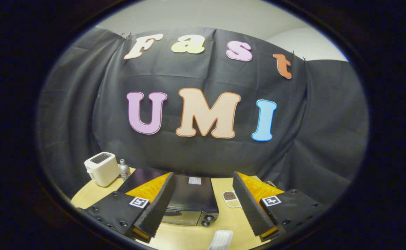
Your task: Open the toaster oven, put the food inside, and close the toaster oven door.
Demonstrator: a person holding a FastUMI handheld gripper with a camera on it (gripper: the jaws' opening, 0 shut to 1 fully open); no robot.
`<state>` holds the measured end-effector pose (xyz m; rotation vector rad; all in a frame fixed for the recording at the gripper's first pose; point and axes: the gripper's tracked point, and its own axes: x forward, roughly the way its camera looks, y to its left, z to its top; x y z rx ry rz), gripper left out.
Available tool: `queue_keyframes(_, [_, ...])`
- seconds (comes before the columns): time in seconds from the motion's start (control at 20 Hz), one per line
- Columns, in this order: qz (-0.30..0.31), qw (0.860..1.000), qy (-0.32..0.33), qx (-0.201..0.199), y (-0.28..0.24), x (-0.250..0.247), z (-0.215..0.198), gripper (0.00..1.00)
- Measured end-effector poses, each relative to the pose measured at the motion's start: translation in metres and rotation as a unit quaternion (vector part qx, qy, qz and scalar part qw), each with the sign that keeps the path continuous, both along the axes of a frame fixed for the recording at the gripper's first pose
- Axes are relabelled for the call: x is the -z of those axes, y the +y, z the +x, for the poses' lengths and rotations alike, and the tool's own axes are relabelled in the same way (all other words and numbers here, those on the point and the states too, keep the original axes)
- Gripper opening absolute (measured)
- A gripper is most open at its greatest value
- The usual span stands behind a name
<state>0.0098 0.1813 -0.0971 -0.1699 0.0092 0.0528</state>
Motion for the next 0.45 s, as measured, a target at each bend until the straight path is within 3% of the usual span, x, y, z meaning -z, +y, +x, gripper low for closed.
queue_keyframes(0.45, [0.026, 1.000, -0.006, -0.004, -0.005, -0.008, -0.010, 1.00])
